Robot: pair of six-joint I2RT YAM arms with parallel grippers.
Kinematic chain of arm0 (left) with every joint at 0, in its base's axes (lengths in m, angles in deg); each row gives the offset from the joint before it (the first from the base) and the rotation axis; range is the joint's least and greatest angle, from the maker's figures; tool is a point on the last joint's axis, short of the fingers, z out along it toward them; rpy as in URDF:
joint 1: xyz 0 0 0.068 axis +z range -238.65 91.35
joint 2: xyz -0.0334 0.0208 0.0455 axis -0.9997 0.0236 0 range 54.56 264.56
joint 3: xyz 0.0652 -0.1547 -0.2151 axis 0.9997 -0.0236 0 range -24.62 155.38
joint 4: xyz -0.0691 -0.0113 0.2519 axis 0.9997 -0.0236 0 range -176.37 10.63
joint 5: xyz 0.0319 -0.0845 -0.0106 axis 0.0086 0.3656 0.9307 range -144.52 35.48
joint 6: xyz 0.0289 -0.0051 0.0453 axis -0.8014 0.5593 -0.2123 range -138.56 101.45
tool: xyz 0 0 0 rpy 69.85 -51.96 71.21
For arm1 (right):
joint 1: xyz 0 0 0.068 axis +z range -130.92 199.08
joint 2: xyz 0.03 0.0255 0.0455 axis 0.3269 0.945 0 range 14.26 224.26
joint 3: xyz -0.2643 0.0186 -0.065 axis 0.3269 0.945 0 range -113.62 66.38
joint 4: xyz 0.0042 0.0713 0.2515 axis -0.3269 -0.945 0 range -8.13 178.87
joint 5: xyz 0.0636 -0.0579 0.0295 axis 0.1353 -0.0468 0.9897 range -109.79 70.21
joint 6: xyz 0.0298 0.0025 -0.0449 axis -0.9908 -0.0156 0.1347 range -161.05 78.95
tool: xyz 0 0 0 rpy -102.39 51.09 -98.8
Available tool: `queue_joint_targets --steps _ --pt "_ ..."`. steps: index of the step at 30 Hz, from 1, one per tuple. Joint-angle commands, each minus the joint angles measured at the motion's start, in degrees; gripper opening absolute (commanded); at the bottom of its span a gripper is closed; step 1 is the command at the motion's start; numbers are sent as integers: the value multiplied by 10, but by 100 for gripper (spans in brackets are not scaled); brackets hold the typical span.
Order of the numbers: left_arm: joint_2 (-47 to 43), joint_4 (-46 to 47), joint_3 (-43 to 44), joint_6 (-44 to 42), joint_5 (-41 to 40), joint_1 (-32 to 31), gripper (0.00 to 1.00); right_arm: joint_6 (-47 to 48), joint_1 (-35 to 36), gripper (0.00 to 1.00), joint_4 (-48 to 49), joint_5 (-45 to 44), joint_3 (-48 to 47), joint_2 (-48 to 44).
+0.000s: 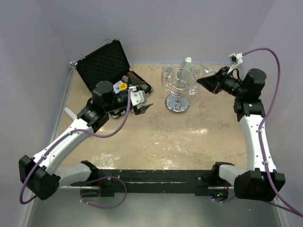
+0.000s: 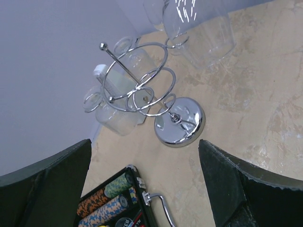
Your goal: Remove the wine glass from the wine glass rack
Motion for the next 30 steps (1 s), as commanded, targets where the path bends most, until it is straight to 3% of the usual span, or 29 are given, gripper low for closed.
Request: queue_joint_targets --steps 1,6,13,18,25,30 --pt "2 40 28 -39 25 -15 100 -119 0 0 95 85 -52 28" --pt "-5 43 16 -166 24 -35 100 -219 3 0 139 143 -79 89" --pt "-29 225 -92 -243 -52 -106 100 -259 10 0 163 120 -91 103" --pt "-11 274 -117 -316 -86 -119 100 -265 11 0 141 119 -97 112" --pt "34 499 -219 -534 -72 -118 100 -255 46 0 86 149 -109 127" --pt "98 623 -234 -589 -26 -118 100 -234 78 0 60 172 -114 139"
